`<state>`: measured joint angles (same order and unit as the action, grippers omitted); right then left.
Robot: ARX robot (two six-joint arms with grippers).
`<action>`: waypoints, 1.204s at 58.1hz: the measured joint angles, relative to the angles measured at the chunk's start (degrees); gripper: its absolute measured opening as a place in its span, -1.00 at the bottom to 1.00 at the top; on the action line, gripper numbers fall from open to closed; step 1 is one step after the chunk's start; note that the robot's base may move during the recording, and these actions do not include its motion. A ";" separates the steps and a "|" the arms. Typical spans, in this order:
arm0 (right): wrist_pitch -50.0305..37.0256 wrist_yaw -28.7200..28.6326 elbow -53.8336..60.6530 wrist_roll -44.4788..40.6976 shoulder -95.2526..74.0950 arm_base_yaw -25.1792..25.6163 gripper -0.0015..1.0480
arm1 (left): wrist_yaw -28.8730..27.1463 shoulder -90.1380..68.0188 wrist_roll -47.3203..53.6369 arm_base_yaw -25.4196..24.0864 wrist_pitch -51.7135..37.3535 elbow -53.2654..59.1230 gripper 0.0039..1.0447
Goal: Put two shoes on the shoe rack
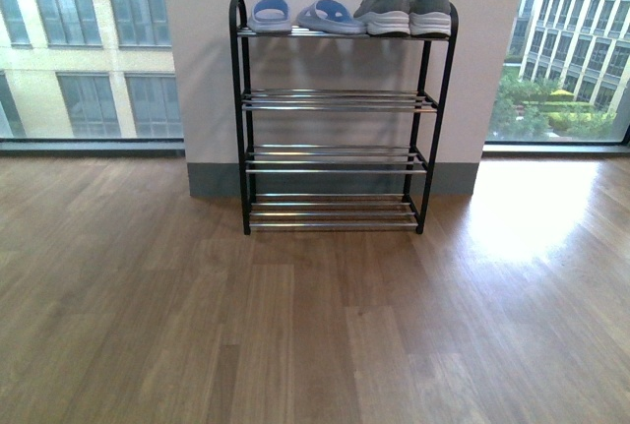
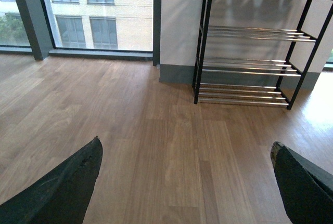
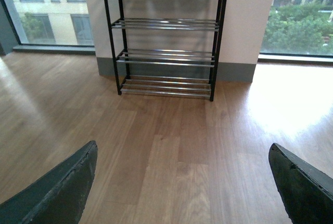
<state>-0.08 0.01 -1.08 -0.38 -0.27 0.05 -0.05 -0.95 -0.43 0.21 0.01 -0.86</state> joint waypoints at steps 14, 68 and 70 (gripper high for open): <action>0.09 -0.02 0.00 0.00 -0.07 0.00 0.82 | 0.07 0.00 0.07 -0.02 0.02 0.00 0.83; 0.09 -0.04 0.00 0.00 0.04 0.00 0.82 | -0.11 0.02 0.11 -0.04 0.00 0.00 0.83; 0.09 -0.04 0.00 0.00 0.04 0.00 0.82 | -0.11 0.00 0.11 -0.04 0.00 0.00 0.83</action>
<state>0.01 -0.03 -1.08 -0.38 -0.23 0.05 -0.16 -0.95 -0.32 0.16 0.01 -0.86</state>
